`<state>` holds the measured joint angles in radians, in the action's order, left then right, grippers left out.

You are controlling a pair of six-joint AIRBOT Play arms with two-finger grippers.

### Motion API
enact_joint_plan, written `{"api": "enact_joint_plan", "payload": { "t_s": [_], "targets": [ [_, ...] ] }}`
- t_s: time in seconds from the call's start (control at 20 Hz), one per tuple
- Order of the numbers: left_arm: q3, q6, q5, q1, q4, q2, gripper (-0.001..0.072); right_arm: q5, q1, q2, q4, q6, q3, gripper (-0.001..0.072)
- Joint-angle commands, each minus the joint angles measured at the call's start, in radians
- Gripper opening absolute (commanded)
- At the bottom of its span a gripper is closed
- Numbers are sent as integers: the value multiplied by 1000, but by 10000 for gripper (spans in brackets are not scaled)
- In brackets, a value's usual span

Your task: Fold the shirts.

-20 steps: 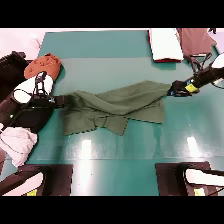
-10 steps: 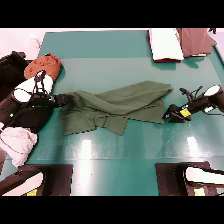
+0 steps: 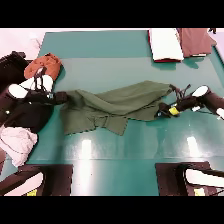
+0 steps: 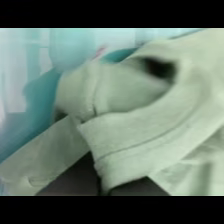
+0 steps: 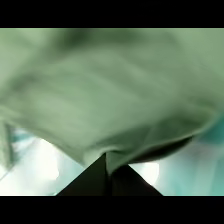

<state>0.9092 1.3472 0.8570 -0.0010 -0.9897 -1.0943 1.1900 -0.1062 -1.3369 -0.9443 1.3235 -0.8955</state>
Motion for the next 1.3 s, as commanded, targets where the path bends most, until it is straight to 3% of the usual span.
{"api": "enact_joint_plan", "payload": {
  "t_s": [0.0,0.3,0.6,0.8,0.95,1.1,1.25],
  "targets": [
    [188,-20,100,2,0,71,29,55,10,105,5,-9,-179,13],
    [783,-7,179,2,1,229,29,93,-145,394,0,-8,-737,13],
    [1188,60,225,2,3,245,28,160,-372,475,1,26,-1111,12],
    [1144,68,239,2,3,229,28,250,-430,402,7,68,-1207,11],
    [1001,93,330,2,11,147,28,261,-349,332,-4,84,-1105,12],
    [823,87,450,-2,78,6,28,303,-185,204,-161,131,-953,12],
    [621,76,472,-41,77,-143,29,332,-68,26,-329,161,-848,12]
  ]
}}
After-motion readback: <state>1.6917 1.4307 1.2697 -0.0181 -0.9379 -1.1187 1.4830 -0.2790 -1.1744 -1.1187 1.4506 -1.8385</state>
